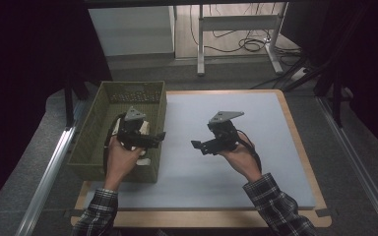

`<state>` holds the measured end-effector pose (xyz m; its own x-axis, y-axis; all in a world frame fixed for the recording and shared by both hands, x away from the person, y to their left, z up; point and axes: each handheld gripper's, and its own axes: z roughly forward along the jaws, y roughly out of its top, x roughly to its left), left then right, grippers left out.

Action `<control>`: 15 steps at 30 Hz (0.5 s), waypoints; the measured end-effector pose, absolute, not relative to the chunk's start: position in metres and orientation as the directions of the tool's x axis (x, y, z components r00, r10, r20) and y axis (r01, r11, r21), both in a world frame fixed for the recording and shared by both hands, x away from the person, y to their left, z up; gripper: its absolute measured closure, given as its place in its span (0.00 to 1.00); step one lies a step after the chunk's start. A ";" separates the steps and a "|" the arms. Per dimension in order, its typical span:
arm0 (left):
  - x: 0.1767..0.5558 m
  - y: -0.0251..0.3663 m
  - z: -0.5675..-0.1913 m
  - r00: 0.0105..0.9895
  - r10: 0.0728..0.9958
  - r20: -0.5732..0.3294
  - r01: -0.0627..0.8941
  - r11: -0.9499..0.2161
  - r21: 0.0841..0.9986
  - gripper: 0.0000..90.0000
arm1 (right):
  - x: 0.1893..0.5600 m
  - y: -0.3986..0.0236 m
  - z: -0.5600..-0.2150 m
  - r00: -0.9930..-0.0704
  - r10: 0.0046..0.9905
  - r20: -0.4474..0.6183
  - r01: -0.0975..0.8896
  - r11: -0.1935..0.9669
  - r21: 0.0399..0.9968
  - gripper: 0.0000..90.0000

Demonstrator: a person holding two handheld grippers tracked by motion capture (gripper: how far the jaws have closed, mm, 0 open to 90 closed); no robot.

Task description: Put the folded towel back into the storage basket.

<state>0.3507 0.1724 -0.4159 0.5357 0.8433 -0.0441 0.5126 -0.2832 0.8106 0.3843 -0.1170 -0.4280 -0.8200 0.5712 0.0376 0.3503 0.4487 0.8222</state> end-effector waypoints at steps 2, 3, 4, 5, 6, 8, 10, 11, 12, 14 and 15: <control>0.348 0.164 -0.415 0.547 0.836 -0.039 0.504 -0.291 0.813 0.00 | 0.383 -0.124 -0.428 -0.816 0.577 0.035 0.352 0.449 0.821 0.10; 0.346 0.160 -0.416 0.552 0.833 -0.038 0.500 -0.295 0.814 0.00 | 0.382 -0.128 -0.429 -0.813 0.581 0.033 0.354 0.449 0.820 0.09; 0.345 0.156 -0.416 0.559 0.829 -0.032 0.496 -0.303 0.814 0.00 | 0.381 -0.131 -0.429 -0.811 0.584 0.033 0.356 0.449 0.819 0.09; 0.343 0.152 -0.416 0.564 0.825 -0.031 0.493 -0.306 0.815 0.00 | 0.380 -0.135 -0.430 -0.810 0.586 0.032 0.358 0.450 0.818 0.08; 0.342 0.148 -0.416 0.570 0.821 -0.031 0.488 -0.309 0.816 0.00 | 0.379 -0.138 -0.431 -0.807 0.590 0.029 0.360 0.452 0.816 0.08; 0.339 0.140 -0.417 0.581 0.813 -0.031 0.478 -0.311 0.821 0.00 | 0.377 -0.145 -0.432 -0.803 0.596 0.022 0.361 0.457 0.813 0.08; 0.336 0.132 -0.418 0.591 0.806 -0.021 0.468 -0.322 0.823 0.00 | 0.375 -0.152 -0.432 -0.798 0.602 0.024 0.368 0.455 0.811 0.07; 0.335 0.128 -0.418 0.596 0.803 -0.016 0.462 -0.326 0.825 0.00 | 0.374 -0.155 -0.433 -0.795 0.606 0.022 0.369 0.455 0.811 0.07; 0.334 0.124 -0.419 0.600 0.800 -0.014 0.458 -0.329 0.826 0.00 | 0.373 -0.159 -0.433 -0.792 0.610 0.021 0.371 0.453 0.810 0.07; 0.331 0.116 -0.421 0.610 0.792 -0.011 0.444 -0.331 0.833 0.00 | 0.371 -0.166 -0.434 -0.788 0.616 0.023 0.375 0.449 0.811 0.07; 0.330 0.113 -0.422 0.616 0.788 -0.009 0.439 -0.334 0.834 0.00 | 0.370 -0.169 -0.434 -0.785 0.619 0.020 0.375 0.449 0.811 0.07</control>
<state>0.3296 0.1128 -0.4219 0.6158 0.7878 -0.0085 0.4388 -0.3340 0.8342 0.3699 -0.1690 -0.4342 -0.7852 0.6189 0.0203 0.3747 0.4488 0.8113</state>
